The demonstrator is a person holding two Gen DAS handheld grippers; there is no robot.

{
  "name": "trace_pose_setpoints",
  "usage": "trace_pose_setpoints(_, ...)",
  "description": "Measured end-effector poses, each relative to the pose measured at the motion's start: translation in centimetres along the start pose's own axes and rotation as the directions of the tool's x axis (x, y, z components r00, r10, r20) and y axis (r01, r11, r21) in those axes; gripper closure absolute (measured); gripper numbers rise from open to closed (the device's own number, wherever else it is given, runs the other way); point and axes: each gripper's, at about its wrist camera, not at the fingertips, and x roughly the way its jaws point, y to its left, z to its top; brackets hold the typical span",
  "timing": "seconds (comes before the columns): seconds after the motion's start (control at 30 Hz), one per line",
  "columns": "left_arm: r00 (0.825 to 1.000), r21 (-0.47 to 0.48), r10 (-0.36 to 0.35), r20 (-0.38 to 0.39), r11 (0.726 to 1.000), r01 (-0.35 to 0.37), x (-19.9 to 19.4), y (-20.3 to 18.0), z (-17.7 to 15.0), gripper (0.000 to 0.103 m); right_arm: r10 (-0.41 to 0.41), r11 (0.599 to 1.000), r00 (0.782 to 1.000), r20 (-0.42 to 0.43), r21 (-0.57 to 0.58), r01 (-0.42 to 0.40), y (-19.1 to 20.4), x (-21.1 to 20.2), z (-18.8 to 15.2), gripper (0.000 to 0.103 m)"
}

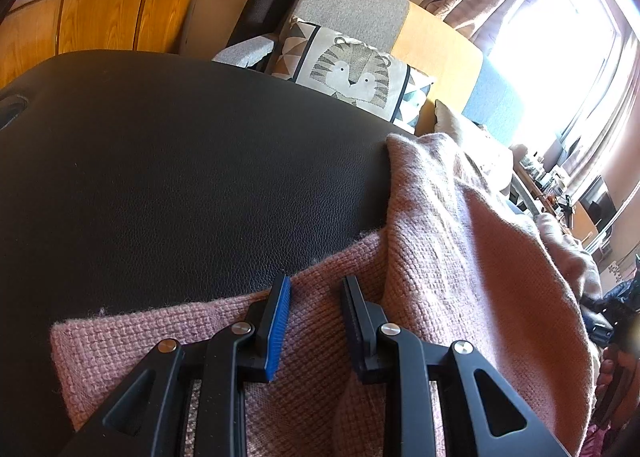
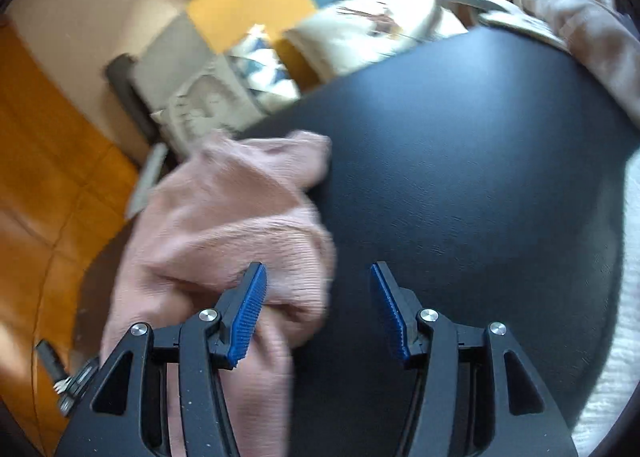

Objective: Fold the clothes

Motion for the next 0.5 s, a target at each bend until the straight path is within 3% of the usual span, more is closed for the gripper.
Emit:
trace_pose_setpoints(0.17,1.0,0.004,0.004,0.001,1.0,-0.004,0.1,-0.1,0.0,0.077,-0.028,0.999,0.996,-0.084,-0.047,0.024,1.8,2.2,-0.1,0.046)
trace_pose_setpoints(0.2,1.0,0.002,0.002,0.001,1.0,-0.002,0.1,-0.1,0.0,0.077,-0.015,1.0,0.996,-0.09,-0.015,0.013,1.2,2.5,0.2,0.058)
trace_pose_setpoints(0.3,1.0,-0.001,-0.002,0.0,1.0,0.002,0.1,0.0,0.0,0.077,0.019,0.999,0.998,-0.066,0.044,-0.016,0.9,1.8,1.0,0.079)
trace_pose_setpoints(0.33,1.0,-0.001,-0.002,0.0,1.0,0.002,0.2,0.0,0.0,0.077,0.008,0.999,0.998,-0.058,0.034,-0.006,1.1,1.4,1.4,0.08)
trace_pose_setpoints(0.43,1.0,0.0,-0.002,0.0,1.0,0.002,0.2,0.0,0.1,0.077,-0.101,0.993,0.995,0.018,-0.066,0.102,1.9,-0.8,3.6,0.084)
trace_pose_setpoints(0.5,1.0,0.0,-0.002,0.0,1.0,0.002,0.2,0.1,0.1,0.077,-0.203,0.966,0.972,0.114,-0.139,0.218,2.4,-3.1,5.1,0.084)
